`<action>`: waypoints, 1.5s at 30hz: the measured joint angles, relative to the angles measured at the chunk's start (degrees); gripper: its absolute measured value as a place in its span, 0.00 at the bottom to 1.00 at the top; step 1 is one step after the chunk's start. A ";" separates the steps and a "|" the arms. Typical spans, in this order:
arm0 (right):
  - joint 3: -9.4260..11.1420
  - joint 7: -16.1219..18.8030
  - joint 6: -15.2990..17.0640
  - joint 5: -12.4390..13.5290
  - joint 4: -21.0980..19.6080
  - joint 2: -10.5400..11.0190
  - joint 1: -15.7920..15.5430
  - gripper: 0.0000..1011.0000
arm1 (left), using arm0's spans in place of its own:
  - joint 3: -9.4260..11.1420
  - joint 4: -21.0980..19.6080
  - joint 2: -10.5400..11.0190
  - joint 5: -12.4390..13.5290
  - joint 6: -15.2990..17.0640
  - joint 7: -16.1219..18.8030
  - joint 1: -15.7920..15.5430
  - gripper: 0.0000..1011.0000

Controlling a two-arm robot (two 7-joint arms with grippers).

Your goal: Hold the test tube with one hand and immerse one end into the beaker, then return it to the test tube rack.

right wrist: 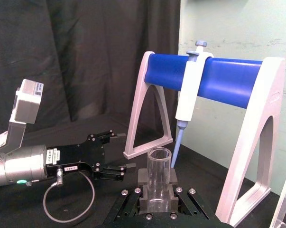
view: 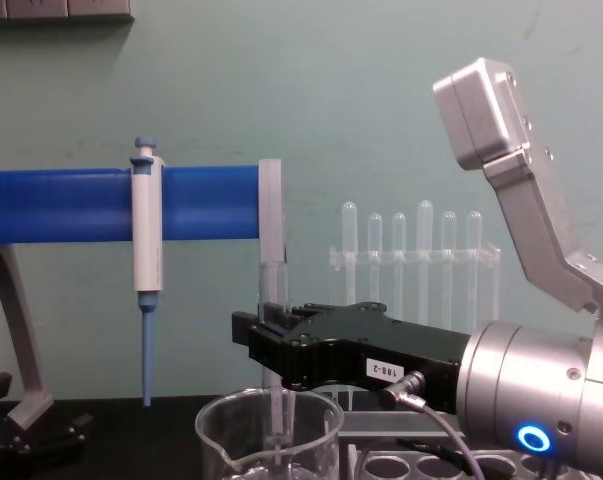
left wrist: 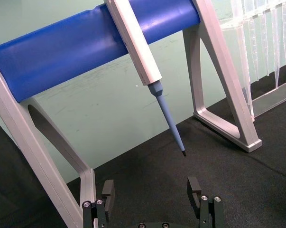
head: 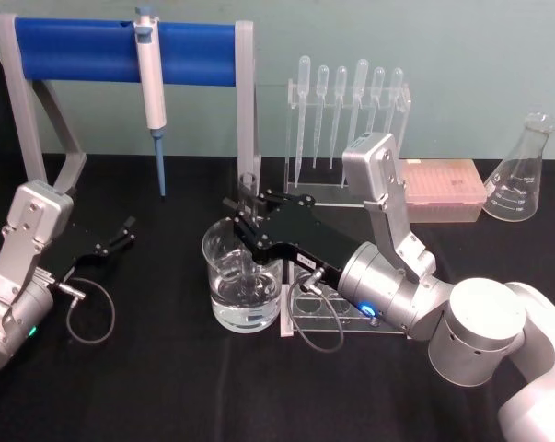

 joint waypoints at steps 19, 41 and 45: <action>0.00 -0.10 0.07 0.00 -0.05 0.02 0.00 0.23 | 0.00 0.00 0.00 0.00 0.00 0.00 0.00 0.99; 0.00 -0.10 0.06 0.00 -0.04 0.01 0.00 0.23 | 0.00 0.00 0.00 0.00 0.00 0.00 0.00 0.99; 0.00 -0.10 0.06 0.00 -0.04 0.01 0.00 0.23 | 0.00 0.00 0.00 0.00 0.00 0.00 0.00 0.99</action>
